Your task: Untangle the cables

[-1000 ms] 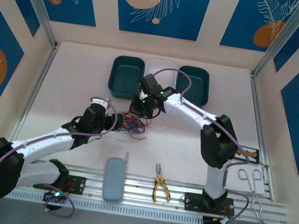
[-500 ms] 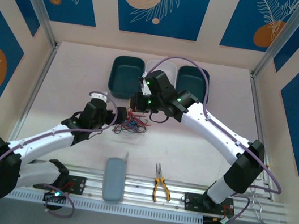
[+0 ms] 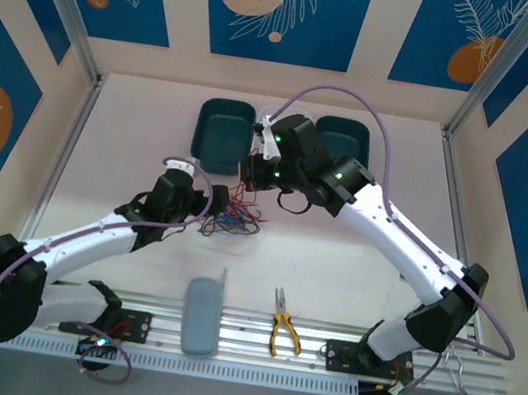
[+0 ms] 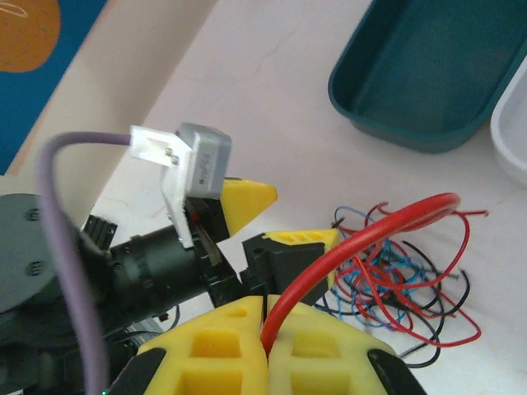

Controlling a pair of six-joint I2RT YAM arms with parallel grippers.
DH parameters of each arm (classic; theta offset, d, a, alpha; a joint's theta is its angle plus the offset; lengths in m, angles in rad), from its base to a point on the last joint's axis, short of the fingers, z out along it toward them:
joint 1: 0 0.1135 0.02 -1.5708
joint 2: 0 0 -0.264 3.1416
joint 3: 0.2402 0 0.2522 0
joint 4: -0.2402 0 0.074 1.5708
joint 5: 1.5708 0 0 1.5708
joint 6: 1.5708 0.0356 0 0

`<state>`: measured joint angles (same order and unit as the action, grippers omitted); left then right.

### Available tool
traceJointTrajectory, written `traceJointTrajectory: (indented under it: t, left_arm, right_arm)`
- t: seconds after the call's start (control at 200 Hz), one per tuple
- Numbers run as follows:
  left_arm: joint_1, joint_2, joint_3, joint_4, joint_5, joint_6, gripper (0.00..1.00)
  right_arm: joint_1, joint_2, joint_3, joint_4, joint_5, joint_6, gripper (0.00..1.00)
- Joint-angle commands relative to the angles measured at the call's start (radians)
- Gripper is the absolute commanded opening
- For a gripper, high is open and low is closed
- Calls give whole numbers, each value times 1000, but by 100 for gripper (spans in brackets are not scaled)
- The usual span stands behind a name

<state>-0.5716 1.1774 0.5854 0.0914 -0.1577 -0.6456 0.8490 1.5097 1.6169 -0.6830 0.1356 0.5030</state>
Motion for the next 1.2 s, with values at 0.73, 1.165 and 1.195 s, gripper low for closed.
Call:
traceJointTrajectory:
  t: [0.73, 1.165, 1.195]
  left_arm:
    - [2, 62, 28, 43, 56, 26, 100]
    - [2, -36, 4, -16, 17, 50, 100]
    - [2, -43, 0, -22, 14, 50, 100]
  right_arm:
    - [-177, -7, 417, -202, 58, -206, 0]
    - [-464, 289, 679, -275, -12, -392, 0]
    - [-478, 313, 694, -272, -23, -411, 0]
